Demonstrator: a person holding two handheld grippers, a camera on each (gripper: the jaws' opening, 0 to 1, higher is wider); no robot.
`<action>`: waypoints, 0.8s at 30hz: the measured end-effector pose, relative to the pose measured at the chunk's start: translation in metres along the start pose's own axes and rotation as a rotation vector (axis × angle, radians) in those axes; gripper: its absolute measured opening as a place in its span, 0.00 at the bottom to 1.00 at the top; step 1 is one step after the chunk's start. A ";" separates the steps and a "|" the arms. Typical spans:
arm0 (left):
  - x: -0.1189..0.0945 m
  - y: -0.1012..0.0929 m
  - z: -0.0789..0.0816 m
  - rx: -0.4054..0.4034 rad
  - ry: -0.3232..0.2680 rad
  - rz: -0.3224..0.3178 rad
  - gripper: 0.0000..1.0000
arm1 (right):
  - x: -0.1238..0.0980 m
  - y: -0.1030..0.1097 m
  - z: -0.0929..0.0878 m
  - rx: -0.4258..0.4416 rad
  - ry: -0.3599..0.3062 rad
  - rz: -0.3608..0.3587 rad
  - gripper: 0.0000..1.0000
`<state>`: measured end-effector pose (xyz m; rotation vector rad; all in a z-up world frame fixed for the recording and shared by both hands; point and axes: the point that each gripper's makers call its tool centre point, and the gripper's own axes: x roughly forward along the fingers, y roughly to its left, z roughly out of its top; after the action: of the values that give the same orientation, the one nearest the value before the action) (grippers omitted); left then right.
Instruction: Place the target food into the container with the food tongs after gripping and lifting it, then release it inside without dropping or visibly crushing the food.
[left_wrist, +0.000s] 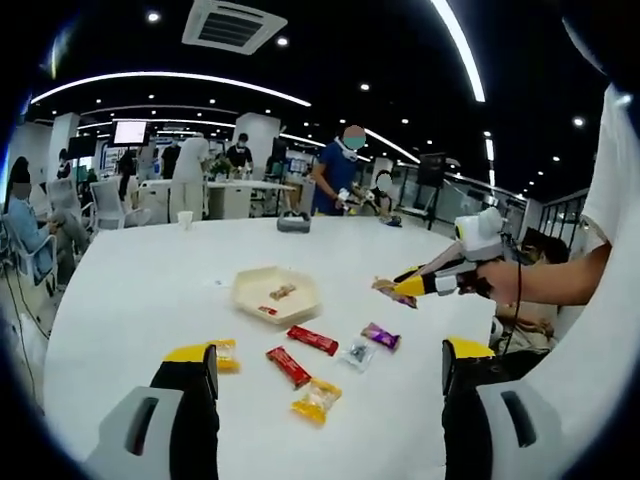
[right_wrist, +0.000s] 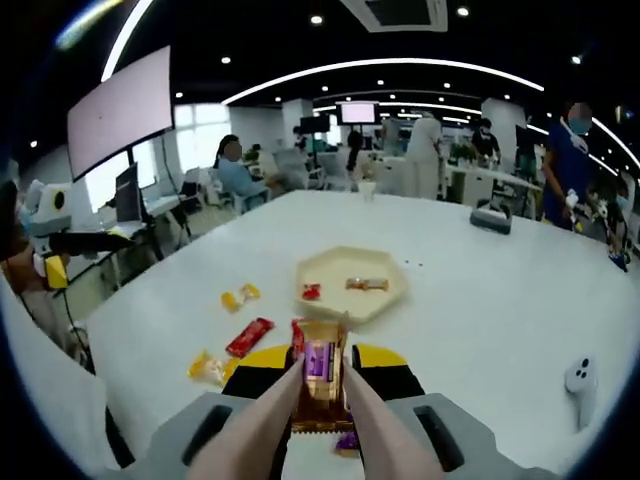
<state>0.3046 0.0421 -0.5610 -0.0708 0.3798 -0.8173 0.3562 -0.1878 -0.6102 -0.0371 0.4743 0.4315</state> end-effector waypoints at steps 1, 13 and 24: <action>-0.001 0.001 0.000 -0.005 -0.004 0.004 0.93 | 0.001 -0.001 0.001 0.003 -0.003 0.001 0.22; -0.020 0.004 -0.013 -0.026 0.011 0.007 0.93 | 0.006 0.008 0.002 0.009 -0.003 0.001 0.22; -0.024 0.000 -0.025 -0.020 0.022 -0.027 0.93 | 0.007 0.013 0.009 0.053 -0.012 -0.025 0.21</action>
<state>0.2811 0.0617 -0.5774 -0.0855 0.4082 -0.8412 0.3605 -0.1721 -0.6045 0.0111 0.4727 0.3938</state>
